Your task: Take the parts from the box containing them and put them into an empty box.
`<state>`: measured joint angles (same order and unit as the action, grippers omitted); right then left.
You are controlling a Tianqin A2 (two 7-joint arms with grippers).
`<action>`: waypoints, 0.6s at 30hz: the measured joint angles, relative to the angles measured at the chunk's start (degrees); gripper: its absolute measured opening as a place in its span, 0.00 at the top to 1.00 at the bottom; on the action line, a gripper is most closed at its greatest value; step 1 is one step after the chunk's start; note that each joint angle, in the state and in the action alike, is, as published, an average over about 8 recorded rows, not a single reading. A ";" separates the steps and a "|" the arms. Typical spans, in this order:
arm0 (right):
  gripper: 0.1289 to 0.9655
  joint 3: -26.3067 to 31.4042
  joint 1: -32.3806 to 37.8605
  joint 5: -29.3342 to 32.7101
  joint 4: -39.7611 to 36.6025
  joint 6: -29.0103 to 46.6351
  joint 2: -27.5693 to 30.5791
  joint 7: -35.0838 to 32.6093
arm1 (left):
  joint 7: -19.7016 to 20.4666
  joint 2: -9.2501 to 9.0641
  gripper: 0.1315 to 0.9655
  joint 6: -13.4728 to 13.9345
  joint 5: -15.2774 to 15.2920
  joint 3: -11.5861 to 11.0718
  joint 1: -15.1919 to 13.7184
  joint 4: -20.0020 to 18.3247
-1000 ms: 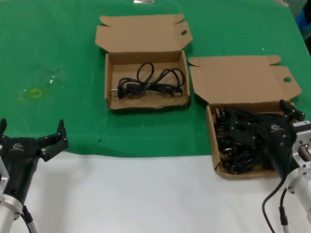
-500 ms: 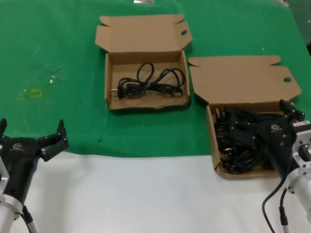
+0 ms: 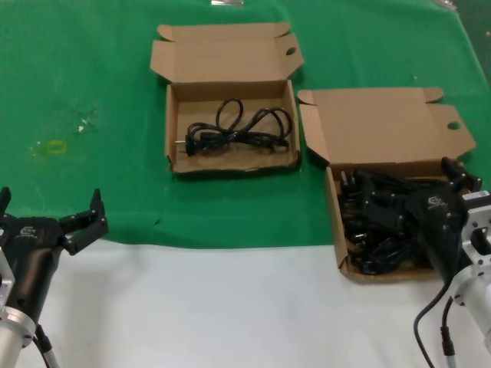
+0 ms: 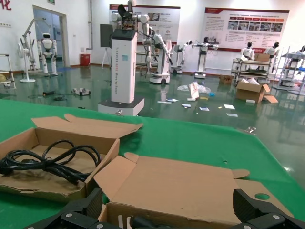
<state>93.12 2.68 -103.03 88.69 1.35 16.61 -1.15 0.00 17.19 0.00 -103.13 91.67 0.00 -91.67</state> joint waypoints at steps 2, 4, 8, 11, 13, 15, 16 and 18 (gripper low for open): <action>0.00 0.00 0.00 0.00 0.00 0.00 0.00 0.00 | 0.00 0.00 0.00 0.00 0.00 0.00 0.00 0.00; 0.00 0.00 0.00 0.00 0.00 0.00 0.00 0.00 | 0.00 0.00 0.00 0.00 0.00 0.00 0.00 0.00; 0.00 0.00 0.00 0.00 0.00 0.00 0.00 0.00 | 0.00 0.00 0.00 0.00 0.00 0.00 0.00 0.00; 0.00 0.00 0.00 0.00 0.00 0.00 0.00 0.00 | 0.00 0.00 0.00 0.00 0.00 0.00 0.00 0.00; 0.00 0.00 0.00 0.00 0.00 0.00 0.00 0.00 | 0.00 0.00 0.00 0.00 0.00 0.00 0.00 0.00; 0.00 0.00 0.00 0.00 0.00 0.00 0.00 0.00 | 0.00 0.00 0.00 0.00 0.00 0.00 0.00 0.00; 0.00 0.00 0.00 0.00 0.00 0.00 0.00 0.00 | 0.00 0.00 0.00 0.00 0.00 0.00 0.00 0.00; 0.00 0.00 0.00 0.00 0.00 0.00 0.00 0.00 | 0.00 0.00 0.00 0.00 0.00 0.00 0.00 0.00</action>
<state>93.12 2.68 -103.03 88.69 1.35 16.61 -1.15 0.00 17.19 0.00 -103.13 91.67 0.00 -91.67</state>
